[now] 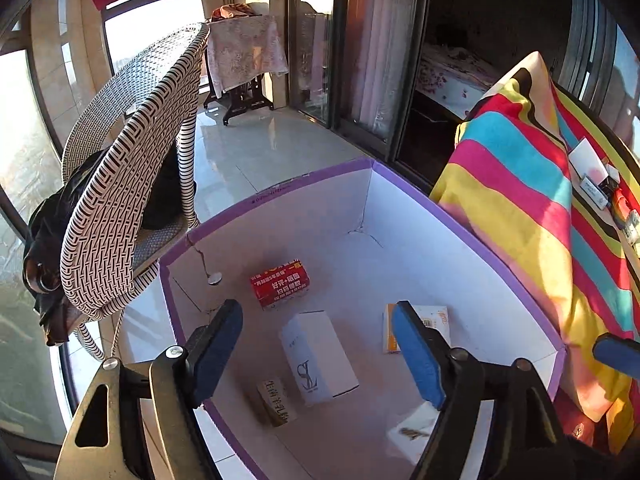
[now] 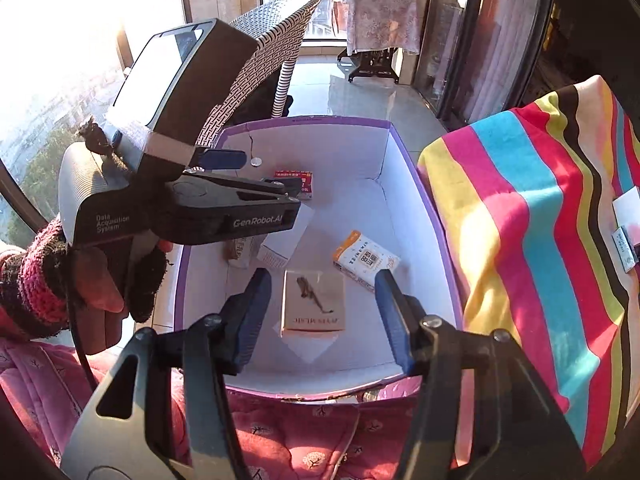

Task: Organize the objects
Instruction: 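Open both grippers to drop the two white boxes into the storage box, then move both grippers back over the table toward the remaining items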

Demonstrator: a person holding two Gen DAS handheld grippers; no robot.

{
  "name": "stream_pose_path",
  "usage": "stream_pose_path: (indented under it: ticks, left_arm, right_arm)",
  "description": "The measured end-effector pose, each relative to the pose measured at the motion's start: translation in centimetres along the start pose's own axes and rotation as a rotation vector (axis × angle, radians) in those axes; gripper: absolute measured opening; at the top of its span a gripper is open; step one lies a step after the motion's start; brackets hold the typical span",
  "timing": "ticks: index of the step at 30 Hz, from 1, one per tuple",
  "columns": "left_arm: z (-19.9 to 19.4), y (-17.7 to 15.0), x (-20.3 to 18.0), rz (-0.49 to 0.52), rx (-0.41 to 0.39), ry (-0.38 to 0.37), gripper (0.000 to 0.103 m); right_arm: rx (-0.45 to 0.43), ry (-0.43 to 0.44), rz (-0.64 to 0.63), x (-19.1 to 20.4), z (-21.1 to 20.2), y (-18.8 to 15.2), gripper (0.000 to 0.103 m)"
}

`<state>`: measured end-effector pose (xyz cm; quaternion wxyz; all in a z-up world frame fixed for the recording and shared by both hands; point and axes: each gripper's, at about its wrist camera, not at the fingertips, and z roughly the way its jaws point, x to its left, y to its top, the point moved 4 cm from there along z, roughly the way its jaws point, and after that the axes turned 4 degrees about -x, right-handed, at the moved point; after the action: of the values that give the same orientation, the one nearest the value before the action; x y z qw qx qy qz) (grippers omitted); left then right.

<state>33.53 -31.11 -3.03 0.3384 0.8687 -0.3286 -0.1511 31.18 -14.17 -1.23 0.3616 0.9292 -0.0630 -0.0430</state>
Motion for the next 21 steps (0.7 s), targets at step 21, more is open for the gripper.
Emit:
stream_pose_path:
  ticks: [21]
  left_arm:
    - [4.6,6.9,-35.7,0.227,0.165,-0.554,0.086]
  right_arm:
    - [-0.079,-0.546,0.680,-23.7,-12.7,-12.9,0.074]
